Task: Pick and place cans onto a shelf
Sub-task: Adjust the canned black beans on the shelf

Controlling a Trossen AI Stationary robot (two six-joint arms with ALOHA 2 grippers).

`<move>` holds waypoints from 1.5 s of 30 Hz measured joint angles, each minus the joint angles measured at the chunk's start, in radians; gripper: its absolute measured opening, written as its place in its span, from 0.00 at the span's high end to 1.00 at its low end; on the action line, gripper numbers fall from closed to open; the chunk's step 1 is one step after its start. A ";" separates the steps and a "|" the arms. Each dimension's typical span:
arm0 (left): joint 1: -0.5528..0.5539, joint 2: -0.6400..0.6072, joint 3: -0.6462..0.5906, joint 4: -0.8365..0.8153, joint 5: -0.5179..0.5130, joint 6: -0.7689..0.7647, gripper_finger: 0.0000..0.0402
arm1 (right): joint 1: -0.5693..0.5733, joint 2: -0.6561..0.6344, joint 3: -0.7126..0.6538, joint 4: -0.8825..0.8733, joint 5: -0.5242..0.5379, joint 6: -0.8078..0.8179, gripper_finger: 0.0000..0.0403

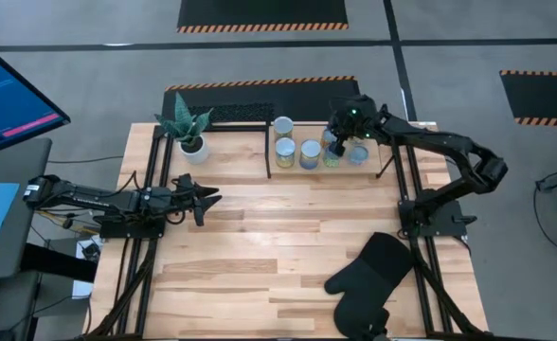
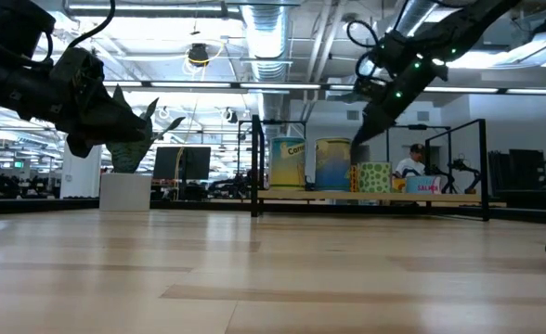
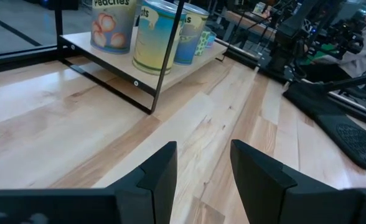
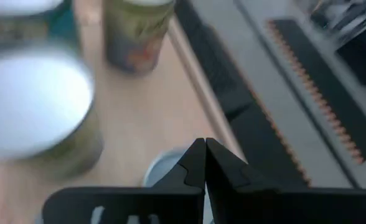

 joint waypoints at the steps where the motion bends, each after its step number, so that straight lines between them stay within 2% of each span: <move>1: 0.000 0.000 0.000 0.000 0.000 0.000 0.65 | -0.002 0.007 0.003 0.033 0.000 0.000 0.93; 11: 0.000 0.000 0.000 -0.003 0.001 -0.003 0.65 | -0.014 0.100 -0.001 -0.004 0.001 0.000 0.95; 42: 0.000 0.000 0.000 -0.008 0.000 -0.015 0.65 | -0.026 0.097 0.001 -0.068 0.037 -0.002 0.94; 45: 0.000 0.000 0.000 -0.008 0.000 -0.017 0.65 | -0.025 0.097 0.001 -0.070 0.064 -0.002 0.95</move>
